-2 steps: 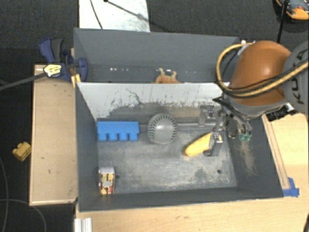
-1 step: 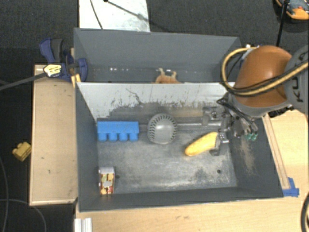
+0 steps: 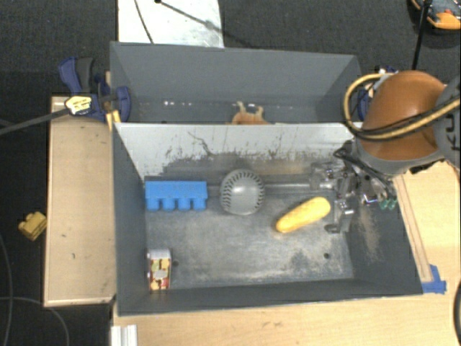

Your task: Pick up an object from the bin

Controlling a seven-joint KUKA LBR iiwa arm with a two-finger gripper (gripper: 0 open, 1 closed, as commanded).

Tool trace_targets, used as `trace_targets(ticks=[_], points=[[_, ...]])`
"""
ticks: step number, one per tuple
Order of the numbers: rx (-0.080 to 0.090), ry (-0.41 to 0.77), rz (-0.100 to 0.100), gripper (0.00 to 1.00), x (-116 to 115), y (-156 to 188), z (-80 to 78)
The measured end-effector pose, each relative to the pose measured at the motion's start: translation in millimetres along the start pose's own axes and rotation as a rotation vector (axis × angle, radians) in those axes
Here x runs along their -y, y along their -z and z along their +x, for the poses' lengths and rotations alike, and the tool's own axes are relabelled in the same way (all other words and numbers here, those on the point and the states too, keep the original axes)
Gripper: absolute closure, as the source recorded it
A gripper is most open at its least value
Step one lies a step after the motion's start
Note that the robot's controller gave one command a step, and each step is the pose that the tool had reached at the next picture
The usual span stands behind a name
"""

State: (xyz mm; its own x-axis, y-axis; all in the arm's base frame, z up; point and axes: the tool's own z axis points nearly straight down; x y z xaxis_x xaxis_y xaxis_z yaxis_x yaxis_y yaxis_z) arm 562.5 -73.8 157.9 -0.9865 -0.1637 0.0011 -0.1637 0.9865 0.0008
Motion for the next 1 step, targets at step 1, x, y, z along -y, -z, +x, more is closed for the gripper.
trace_targets(ticks=[1], points=[[0.006, 0.132, 0.002, 0.00, 7.2, -30.3, -12.4]])
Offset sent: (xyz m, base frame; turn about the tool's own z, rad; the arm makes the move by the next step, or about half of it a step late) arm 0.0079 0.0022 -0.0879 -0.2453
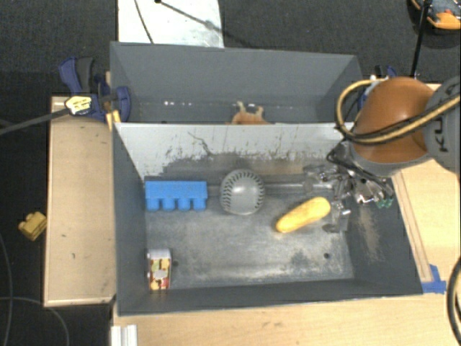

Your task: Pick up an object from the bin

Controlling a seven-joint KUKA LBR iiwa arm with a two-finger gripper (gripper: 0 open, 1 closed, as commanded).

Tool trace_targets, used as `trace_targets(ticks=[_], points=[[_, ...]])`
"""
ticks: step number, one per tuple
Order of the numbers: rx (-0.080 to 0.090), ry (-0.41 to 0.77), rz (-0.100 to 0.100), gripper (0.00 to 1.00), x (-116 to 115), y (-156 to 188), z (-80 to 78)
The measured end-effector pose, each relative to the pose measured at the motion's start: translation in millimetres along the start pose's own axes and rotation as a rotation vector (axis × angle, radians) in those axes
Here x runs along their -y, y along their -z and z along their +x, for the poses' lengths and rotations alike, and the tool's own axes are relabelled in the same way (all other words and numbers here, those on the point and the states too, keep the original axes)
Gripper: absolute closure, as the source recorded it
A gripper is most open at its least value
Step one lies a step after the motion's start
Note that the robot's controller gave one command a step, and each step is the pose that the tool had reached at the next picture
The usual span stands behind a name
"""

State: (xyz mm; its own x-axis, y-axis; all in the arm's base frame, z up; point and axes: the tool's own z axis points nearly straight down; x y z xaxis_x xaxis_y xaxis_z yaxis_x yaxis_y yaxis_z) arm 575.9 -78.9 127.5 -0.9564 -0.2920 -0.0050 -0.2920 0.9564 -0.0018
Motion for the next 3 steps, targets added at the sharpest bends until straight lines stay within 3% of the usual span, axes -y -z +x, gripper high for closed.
trace_targets(ticks=[1, 2, 3], points=[[0.000, 0.108, -0.001, 0.00, -6.5, -51.8, 1.6], [0.000, 0.269, -0.001, 1.00, 4.2, -56.9, -1.9], [0.000, 0.269, -0.001, 1.00, 4.1, -56.9, -1.9]])
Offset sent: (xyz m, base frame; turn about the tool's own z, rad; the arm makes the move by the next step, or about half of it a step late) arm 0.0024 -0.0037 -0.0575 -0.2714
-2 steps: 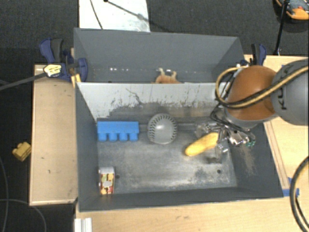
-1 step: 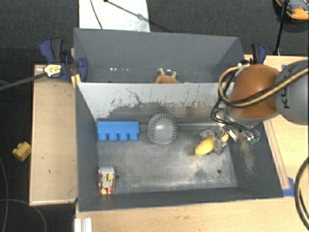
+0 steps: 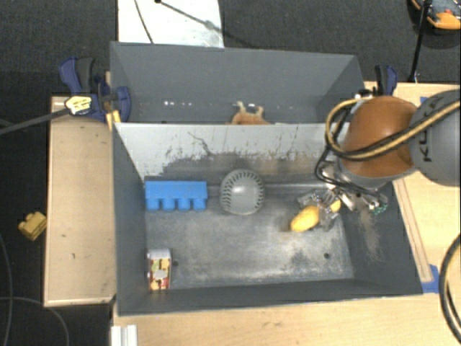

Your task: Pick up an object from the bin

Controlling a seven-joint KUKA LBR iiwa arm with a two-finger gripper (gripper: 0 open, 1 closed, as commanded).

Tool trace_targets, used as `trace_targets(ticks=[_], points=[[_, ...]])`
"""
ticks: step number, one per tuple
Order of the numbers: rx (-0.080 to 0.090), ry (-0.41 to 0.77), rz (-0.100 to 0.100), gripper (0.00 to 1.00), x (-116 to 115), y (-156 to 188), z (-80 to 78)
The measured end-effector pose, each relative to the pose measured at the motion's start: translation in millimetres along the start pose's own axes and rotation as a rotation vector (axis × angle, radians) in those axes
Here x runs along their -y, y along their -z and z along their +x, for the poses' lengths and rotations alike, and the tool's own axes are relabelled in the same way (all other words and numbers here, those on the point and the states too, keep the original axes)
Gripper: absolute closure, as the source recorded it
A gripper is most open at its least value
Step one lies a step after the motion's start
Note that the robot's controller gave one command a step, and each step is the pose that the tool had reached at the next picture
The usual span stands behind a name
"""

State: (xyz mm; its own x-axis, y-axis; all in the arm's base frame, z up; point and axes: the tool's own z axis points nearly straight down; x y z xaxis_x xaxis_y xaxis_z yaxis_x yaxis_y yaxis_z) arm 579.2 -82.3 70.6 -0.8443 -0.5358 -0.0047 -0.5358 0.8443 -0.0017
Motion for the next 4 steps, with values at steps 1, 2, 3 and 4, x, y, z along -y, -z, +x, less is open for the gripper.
trace_targets(ticks=[1, 2, 3, 4], points=[[0.000, -0.001, 0.000, 1.00, -0.1, 1.3, 0.0], [-0.002, -0.001, -0.002, 1.00, -0.7, 7.2, 0.4], [-0.006, -0.002, -0.005, 1.00, -1.5, 21.7, 0.9], [-0.008, -0.003, -0.006, 1.00, -1.9, 43.9, 0.9]])
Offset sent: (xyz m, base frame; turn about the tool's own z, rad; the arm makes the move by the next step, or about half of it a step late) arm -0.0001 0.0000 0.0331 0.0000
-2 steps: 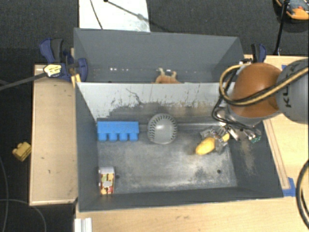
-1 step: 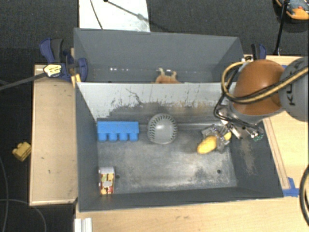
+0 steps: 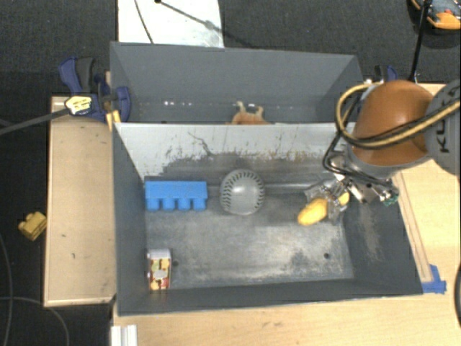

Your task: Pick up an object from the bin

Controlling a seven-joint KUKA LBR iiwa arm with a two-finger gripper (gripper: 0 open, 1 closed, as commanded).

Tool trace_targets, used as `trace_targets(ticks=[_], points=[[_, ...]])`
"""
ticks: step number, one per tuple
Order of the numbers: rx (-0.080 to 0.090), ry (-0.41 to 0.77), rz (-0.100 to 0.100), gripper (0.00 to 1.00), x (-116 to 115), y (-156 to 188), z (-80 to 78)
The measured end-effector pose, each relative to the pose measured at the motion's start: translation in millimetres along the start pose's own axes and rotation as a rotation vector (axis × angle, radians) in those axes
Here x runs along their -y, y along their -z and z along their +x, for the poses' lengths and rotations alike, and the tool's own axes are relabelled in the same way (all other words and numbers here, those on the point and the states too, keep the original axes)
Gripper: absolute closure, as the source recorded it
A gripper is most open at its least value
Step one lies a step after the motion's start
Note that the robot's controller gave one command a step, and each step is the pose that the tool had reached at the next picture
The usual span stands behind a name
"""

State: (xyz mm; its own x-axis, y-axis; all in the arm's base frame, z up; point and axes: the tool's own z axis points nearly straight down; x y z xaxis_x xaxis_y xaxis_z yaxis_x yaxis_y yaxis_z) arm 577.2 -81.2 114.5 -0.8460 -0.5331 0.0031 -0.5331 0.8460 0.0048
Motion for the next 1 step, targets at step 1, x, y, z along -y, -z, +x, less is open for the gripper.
trace_targets(ticks=[1], points=[[0.002, -0.001, 0.002, 1.00, 0.2, 23.7, -0.4]])
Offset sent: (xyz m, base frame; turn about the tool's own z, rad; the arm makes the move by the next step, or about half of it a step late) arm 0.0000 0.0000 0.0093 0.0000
